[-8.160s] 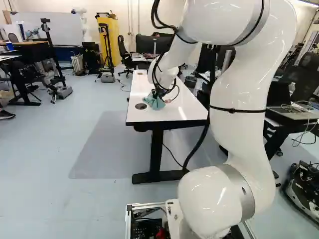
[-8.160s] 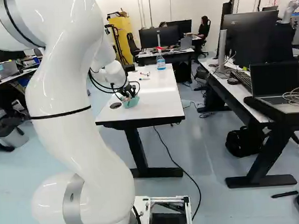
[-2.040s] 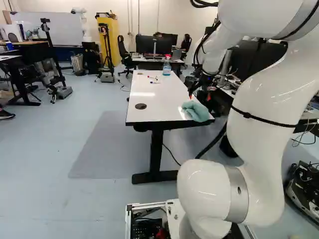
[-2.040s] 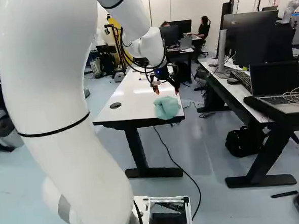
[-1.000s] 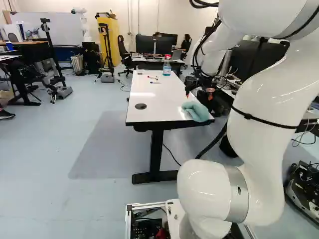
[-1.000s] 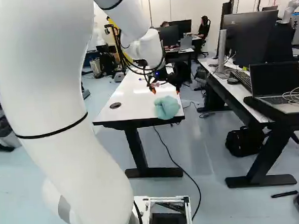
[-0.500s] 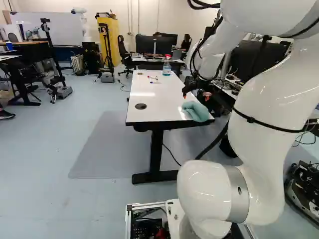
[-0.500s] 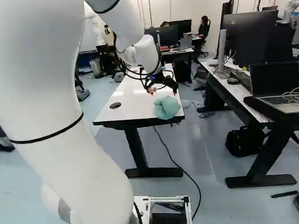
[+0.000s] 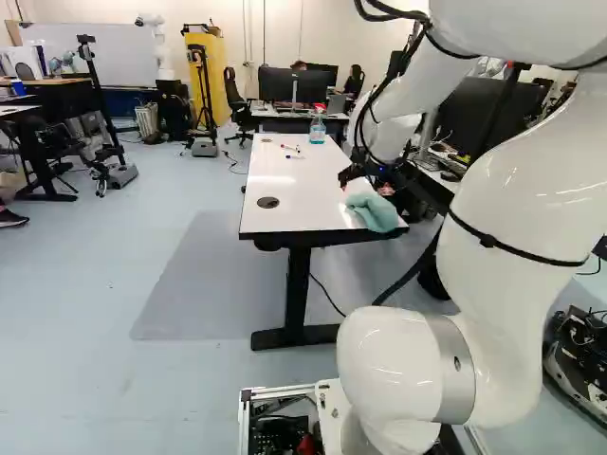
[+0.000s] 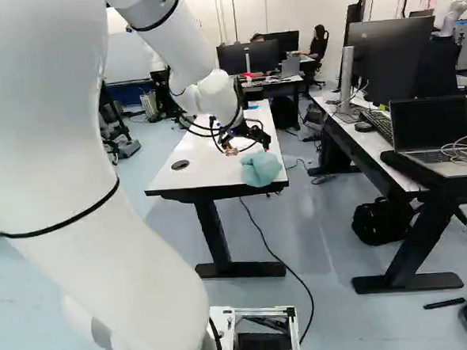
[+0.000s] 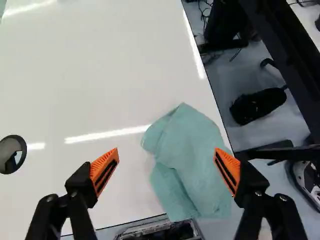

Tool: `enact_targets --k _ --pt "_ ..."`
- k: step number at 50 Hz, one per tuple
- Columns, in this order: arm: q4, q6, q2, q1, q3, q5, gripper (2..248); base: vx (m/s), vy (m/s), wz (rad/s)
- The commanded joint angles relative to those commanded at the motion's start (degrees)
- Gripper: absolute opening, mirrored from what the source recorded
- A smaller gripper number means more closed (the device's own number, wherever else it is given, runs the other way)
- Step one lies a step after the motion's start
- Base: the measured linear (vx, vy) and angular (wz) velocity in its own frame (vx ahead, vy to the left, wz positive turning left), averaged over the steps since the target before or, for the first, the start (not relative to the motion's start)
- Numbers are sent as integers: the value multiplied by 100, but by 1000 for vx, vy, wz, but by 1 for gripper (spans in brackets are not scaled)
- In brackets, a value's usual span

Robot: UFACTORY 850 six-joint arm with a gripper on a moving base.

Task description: Clean the table with the green towel

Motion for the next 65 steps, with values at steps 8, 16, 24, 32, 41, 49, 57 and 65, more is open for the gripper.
enact_targets --k 8,16,24,32,41,49,57,65 --pt "16 0 151 105 329 450 247 0 0 0" --pt "33 0 315 219 689 942 247 0 0 0" --pt "52 0 493 342 1078 1474 247 0 0 0" --pt "71 0 680 472 1488 2035 247 0 0 0" --pt "92 0 878 610 1921 2626 247 0 0 0" --pt "109 0 1043 724 2282 3120 247 0 0 0" --pt "124 0 1190 827 2604 3560 247 0 0 0" --pt "138 0 1323 919 2896 3959 247 0 0 0"
